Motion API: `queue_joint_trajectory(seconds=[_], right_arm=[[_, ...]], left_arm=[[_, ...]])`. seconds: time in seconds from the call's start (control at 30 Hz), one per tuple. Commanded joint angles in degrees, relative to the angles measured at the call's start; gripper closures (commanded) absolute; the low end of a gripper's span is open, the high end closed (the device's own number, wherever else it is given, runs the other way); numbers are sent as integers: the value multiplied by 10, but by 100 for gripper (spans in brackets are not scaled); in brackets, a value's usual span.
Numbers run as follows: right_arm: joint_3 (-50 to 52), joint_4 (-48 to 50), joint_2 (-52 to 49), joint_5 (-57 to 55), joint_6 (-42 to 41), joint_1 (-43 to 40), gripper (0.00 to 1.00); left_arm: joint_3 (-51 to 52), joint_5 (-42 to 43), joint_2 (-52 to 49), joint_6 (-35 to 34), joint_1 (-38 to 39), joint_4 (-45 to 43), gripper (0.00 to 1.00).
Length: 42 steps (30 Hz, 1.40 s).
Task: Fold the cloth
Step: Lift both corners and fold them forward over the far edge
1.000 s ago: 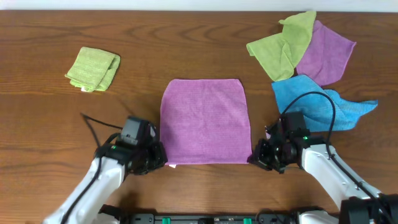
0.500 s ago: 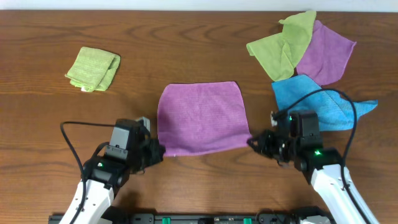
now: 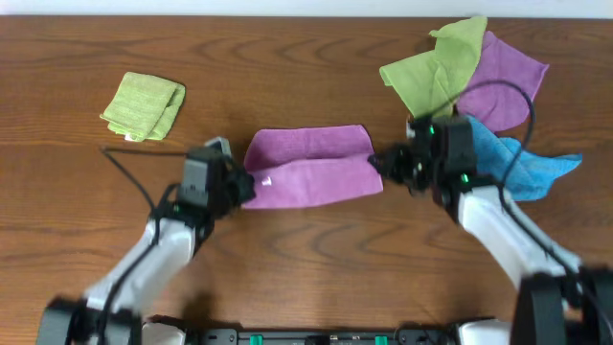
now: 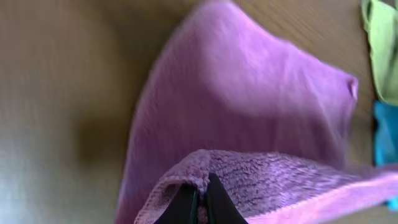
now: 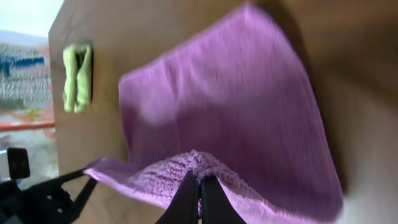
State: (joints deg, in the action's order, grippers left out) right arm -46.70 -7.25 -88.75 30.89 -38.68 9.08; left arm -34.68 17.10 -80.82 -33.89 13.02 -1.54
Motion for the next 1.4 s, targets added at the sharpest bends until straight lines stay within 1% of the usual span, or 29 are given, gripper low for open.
queue_joint_trajectory(seconds=[0.0,0.13,0.27,0.37,0.5,0.63,0.73,0.93,0.97,1.0,1.03,1.07,1.1,1.17,1.23,1.27,1.3,1.33,1.37], right_arm=[[-66,4,-61,-31,10,2,98],[-141,4,-126,-35,10,2,98],[-179,0,-155,-41,23,2,98],[-180,-44,-154,-41,37,2,98],[-180,-137,-154,-55,57,3,98],[-180,-194,-154,-101,62,5,98],[-180,-212,-154,-101,62,5,98],[-180,-213,-154,-101,66,7,98],[-180,-215,-154,-101,66,7,98],[-180,-216,-154,-101,66,7,98],[-180,-219,-154,-101,67,7,73],[-180,-222,-154,-99,76,7,41],[-180,-224,-154,-99,83,7,34],[-180,-224,-154,-99,90,3,25],[-182,-223,-150,-95,90,-4,26],[-183,-223,-145,-95,90,-8,48],[-185,-223,-135,-95,90,-13,98],[-188,-223,-126,-95,90,-16,99],[-192,-222,-116,-95,91,-17,98]], left_arm=[[-87,-7,-62,46,-17,-7,94],[-192,-5,-141,83,-24,31,94],[-259,-6,-176,108,-26,93,94],[-263,-5,-176,108,-26,133,94],[-262,-6,-181,108,-25,216,94],[-261,-8,-190,115,-25,243,94],[-261,-8,-193,114,-25,249,94],[-261,-8,-193,114,-25,247,94],[-261,-8,-193,114,-25,249,93],[-261,-8,-193,114,-25,252,83],[-261,-9,-193,114,-25,257,40],[-261,-10,-193,115,-25,264,5],[-261,-10,-193,118,-25,270,5],[-262,-10,-192,126,-25,283,5],[-263,-9,-189,126,-25,289,4],[-263,-9,-186,126,-25,290,4],[-264,-9,-177,126,-25,292,0],[-265,-10,-168,126,-25,292,7],[-268,-10,-158,126,-25,292,17]])
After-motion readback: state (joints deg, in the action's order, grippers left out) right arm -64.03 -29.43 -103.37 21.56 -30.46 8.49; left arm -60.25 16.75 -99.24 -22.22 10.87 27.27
